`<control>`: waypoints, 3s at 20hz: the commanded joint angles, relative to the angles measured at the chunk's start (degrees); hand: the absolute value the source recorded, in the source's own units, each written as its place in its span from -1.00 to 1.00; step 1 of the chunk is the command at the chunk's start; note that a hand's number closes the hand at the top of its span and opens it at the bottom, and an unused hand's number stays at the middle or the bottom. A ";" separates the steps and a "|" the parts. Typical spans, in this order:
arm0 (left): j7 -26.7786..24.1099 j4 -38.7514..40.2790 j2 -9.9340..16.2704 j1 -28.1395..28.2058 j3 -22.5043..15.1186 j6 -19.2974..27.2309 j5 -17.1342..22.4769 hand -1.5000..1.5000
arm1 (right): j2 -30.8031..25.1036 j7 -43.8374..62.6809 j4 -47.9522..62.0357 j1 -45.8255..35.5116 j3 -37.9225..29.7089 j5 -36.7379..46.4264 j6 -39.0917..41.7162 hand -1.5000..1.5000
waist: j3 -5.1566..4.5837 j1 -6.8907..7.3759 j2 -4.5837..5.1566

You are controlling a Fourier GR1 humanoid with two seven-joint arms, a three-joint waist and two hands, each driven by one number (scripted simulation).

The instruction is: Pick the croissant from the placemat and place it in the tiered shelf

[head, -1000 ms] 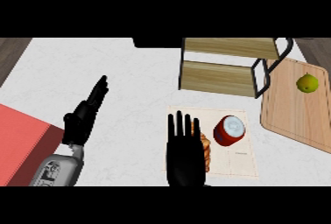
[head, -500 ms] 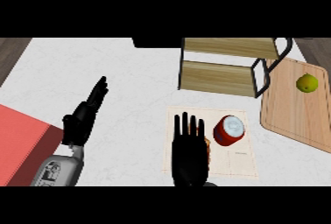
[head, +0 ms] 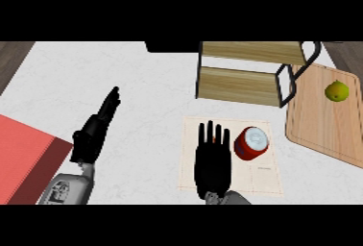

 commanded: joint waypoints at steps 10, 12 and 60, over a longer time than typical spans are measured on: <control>0.08 -0.93 -1.53 0.82 2.33 -1.54 -1.70 0.00 | 0.42 -1.15 0.29 3.05 -2.51 1.43 0.15 -1.00 | 0.00 -0.03 -0.04; 1.03 0.94 -1.03 -1.83 3.06 -3.38 -0.96 0.00 | -0.46 -3.29 1.96 3.22 -3.55 1.26 0.68 -1.00 | 0.00 -0.14 -0.02; 1.91 0.95 -1.46 -2.27 4.35 -4.86 -1.38 0.00 | 0.40 27.89 -8.65 -37.68 -6.97 -0.59 -24.80 1.00 | -0.12 0.06 -0.87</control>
